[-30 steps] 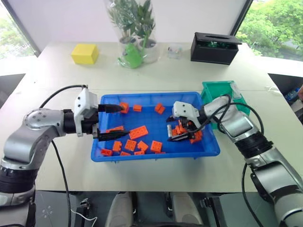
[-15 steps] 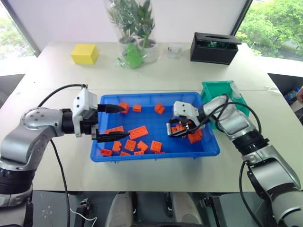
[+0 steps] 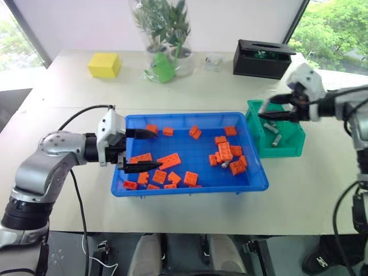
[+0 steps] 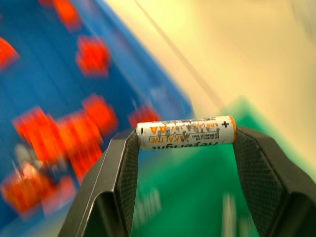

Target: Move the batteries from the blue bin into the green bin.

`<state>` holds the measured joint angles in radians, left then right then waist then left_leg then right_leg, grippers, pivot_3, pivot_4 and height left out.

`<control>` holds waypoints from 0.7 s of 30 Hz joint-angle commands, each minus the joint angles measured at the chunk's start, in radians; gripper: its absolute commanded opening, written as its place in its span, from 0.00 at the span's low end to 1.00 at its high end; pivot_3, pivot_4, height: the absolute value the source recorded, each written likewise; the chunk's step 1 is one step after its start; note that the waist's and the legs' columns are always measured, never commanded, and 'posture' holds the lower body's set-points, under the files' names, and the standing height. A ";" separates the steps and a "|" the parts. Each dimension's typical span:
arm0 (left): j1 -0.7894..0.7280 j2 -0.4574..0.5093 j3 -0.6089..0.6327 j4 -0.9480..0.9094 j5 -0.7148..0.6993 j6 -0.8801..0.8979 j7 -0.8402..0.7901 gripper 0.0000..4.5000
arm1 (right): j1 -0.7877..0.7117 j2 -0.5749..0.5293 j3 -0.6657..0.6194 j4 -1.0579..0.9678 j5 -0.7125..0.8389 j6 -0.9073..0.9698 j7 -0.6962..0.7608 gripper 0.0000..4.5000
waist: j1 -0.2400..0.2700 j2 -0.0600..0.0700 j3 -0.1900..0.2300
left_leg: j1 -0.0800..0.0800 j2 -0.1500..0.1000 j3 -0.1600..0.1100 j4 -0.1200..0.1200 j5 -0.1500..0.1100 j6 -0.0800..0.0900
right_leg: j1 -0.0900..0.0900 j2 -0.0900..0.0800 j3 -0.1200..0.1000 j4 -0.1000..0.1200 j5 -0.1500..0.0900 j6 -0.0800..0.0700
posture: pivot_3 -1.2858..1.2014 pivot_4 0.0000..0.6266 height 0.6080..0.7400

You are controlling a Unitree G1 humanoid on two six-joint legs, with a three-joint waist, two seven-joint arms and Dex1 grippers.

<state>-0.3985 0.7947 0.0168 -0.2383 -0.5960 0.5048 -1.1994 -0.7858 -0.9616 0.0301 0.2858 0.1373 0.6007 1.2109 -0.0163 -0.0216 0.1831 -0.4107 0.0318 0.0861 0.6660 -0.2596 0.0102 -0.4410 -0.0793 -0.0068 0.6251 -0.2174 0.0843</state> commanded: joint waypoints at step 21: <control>-0.067 -0.029 -0.013 0.030 0.019 -0.034 -0.019 1.00 | 0.179 0.020 -0.008 -0.584 0.260 0.331 -0.120 1.00 | 0.007 0.000 0.000 | 0.000 0.000 -0.004 0.001 0.000 0.000 | 0.000 0.000 0.000 0.002 0.000 0.000 | 0.52 0.24 0.97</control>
<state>-0.4545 0.7660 -0.0148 -0.1887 -0.5751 0.4835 -1.2200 -0.6049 -0.9510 0.0209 -0.2515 0.3869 0.9233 1.1172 -0.0095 -0.0218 0.1831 -0.4108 0.0320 0.0828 0.6672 -0.2595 0.0102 -0.4406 -0.0799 -0.0065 0.6266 -0.2177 0.0843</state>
